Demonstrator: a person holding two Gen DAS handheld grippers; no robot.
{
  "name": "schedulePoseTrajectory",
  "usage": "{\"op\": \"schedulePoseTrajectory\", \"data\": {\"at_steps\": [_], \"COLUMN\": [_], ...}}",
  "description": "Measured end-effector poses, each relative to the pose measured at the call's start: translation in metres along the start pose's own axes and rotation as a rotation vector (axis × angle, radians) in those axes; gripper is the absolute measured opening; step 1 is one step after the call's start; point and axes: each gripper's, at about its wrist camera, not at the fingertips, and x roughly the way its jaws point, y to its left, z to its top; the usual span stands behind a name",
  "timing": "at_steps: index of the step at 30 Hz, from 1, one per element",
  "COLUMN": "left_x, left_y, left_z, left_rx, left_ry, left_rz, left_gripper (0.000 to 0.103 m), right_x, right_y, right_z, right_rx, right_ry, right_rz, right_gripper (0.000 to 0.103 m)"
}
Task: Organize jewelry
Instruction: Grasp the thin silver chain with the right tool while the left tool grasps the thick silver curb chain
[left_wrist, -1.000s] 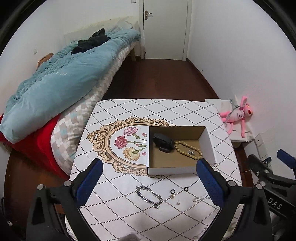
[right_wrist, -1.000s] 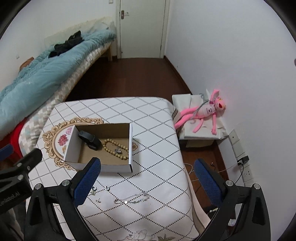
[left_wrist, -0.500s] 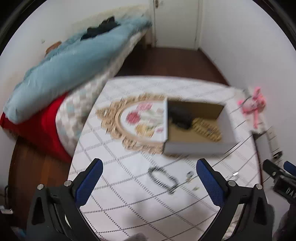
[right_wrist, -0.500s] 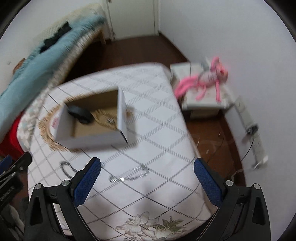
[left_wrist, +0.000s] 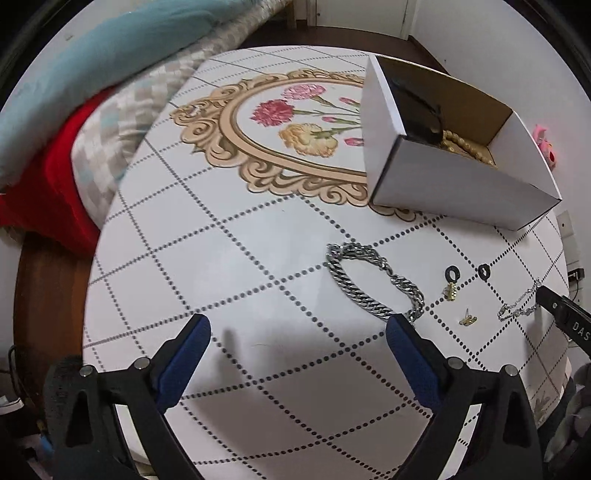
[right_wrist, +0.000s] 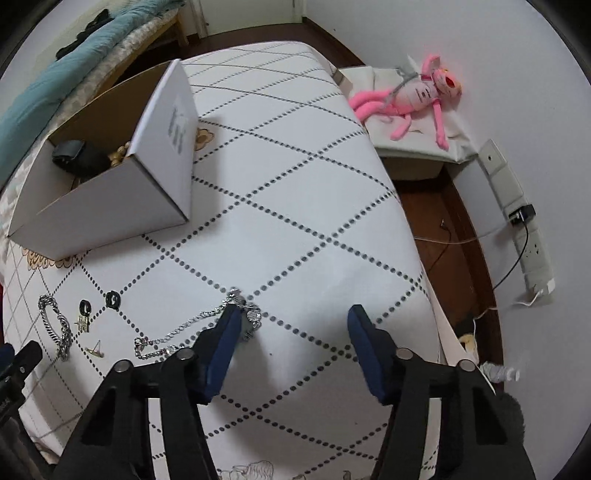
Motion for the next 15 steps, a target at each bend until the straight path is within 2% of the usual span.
{"op": "schedulePoseTrajectory", "data": {"at_steps": [3, 4, 5, 10, 11, 12, 15], "left_x": [0.000, -0.002, -0.003, -0.005, -0.002, 0.001, 0.008], "left_y": [-0.005, -0.008, -0.013, -0.047, -0.051, -0.056, -0.066], "left_z": [0.002, 0.003, 0.003, -0.003, -0.004, -0.005, -0.006], "left_rx": [0.004, 0.013, 0.025, 0.166, 0.181, 0.198, 0.232], "left_ry": [0.003, -0.005, -0.011, -0.026, -0.018, -0.009, 0.011], "left_rz": [-0.008, -0.017, -0.029, -0.052, -0.053, -0.053, -0.048], "left_gripper": [0.096, 0.096, 0.096, 0.096, 0.092, 0.082, 0.070], "right_x": [-0.002, -0.003, -0.003, -0.002, -0.002, -0.002, -0.002], "right_y": [0.006, 0.008, 0.009, 0.005, 0.004, 0.003, 0.003], "right_z": [0.000, 0.001, 0.001, 0.003, 0.003, 0.004, 0.003], "right_rx": [-0.022, -0.027, -0.031, -0.013, -0.010, -0.009, -0.009], "right_ry": [-0.023, -0.024, -0.023, -0.013, -0.011, -0.010, -0.006], "right_rz": [0.000, -0.002, -0.004, 0.019, 0.023, 0.025, 0.025], "right_gripper": [0.030, 0.015, 0.009, 0.007, 0.006, 0.006, 0.006]}}
